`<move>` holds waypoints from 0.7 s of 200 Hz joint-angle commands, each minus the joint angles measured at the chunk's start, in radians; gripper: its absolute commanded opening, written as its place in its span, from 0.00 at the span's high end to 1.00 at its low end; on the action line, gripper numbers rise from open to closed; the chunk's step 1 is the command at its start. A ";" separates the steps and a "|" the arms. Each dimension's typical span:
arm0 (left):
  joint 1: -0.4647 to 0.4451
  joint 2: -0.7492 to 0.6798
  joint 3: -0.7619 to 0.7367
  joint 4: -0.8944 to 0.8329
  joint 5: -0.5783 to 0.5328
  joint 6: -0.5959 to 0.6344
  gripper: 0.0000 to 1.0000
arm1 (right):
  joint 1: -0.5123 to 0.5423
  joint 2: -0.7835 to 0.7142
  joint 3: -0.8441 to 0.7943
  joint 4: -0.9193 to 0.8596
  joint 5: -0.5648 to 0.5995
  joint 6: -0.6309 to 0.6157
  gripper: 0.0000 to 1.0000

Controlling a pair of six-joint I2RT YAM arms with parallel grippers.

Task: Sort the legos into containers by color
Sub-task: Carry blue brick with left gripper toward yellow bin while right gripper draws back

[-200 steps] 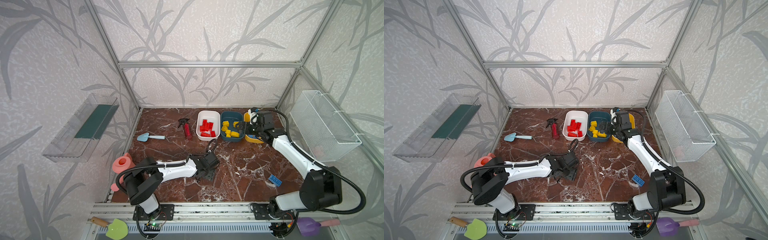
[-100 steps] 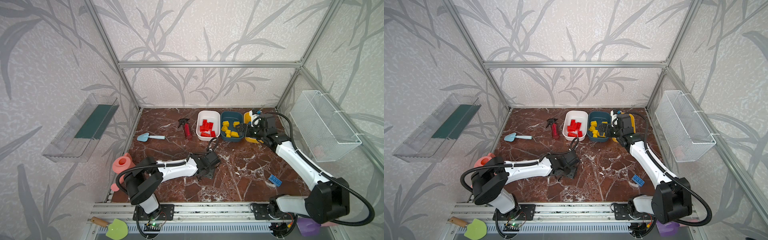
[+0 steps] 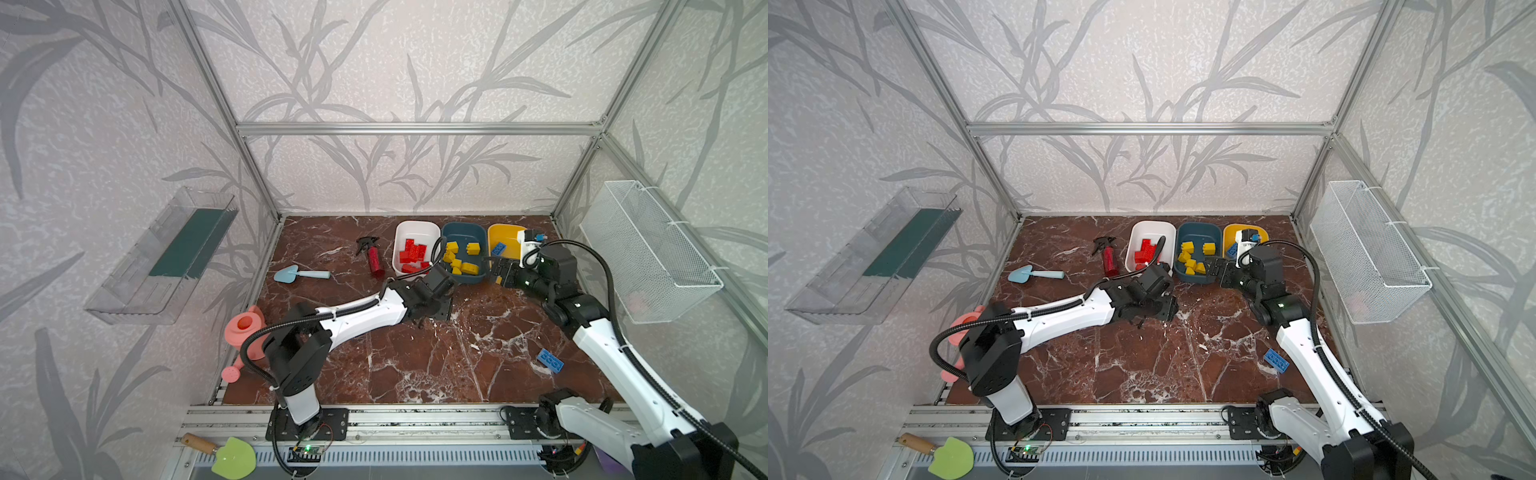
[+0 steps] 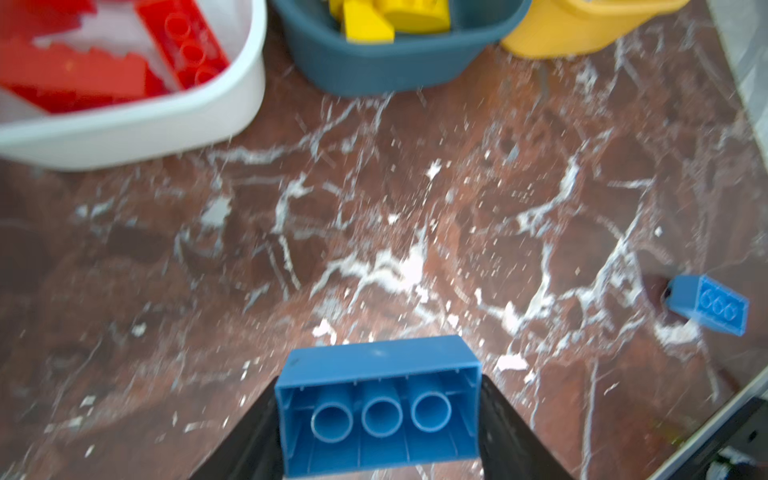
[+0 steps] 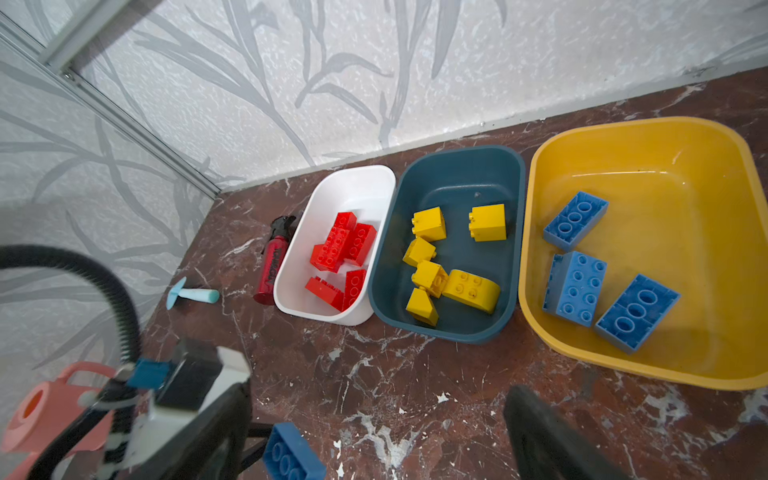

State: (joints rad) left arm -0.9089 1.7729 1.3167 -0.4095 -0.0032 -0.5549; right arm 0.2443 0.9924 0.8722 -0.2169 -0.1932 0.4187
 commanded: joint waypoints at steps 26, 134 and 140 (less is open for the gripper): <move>0.021 0.185 0.286 0.003 0.090 0.038 0.52 | 0.047 -0.118 0.023 -0.020 0.007 0.014 0.05; 0.059 0.798 1.246 -0.159 0.391 0.035 0.52 | 0.150 -0.184 0.018 0.000 0.050 -0.050 0.06; 0.061 0.832 1.295 -0.160 0.401 0.021 0.52 | 0.157 -0.185 0.018 -0.001 0.055 -0.053 0.06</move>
State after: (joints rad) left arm -0.8570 2.5076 2.4493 -0.5144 0.2958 -0.5167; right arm 0.3817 0.8295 0.8860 -0.2363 -0.1619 0.3901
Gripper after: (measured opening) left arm 0.625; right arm 0.942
